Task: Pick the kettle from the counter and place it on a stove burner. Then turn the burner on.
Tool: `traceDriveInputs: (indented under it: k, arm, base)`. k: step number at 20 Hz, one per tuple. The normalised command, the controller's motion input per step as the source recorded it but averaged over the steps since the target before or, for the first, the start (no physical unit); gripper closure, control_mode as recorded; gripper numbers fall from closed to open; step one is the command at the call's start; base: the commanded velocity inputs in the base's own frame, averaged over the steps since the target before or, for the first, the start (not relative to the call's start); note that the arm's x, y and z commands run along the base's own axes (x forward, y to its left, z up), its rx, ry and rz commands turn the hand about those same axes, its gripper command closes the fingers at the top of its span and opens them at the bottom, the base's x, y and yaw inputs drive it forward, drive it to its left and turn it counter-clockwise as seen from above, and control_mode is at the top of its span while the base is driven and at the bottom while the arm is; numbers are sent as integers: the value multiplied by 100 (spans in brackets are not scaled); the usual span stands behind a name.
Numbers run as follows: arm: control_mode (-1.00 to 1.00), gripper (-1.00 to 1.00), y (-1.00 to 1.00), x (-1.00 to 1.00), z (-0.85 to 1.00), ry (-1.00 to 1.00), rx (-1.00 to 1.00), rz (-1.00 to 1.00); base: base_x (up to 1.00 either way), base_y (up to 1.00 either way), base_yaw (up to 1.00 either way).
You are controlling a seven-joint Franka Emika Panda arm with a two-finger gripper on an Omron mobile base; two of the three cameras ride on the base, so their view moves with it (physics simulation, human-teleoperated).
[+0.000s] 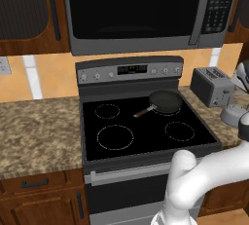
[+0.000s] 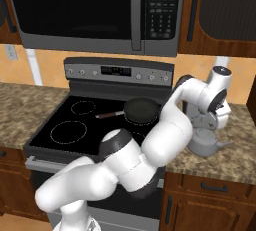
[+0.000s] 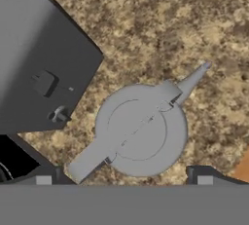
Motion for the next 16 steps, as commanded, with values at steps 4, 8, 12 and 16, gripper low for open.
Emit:
traceDriveInputs:
  k: [4,8,12,16]
  arm:
    - [-100,-100,-2,41,-12,0,0,-4]
    - [-100,-100,-6,32,-26,0,0,-6]
    - [-100,-100,-1,24,-38,0,0,-7]
    - [-100,-100,-3,11,-34,0,0,-7]
  base:
    - [0,0,0]
    - [0,0,0]
    - [0,0,0]
    - [0,0,0]
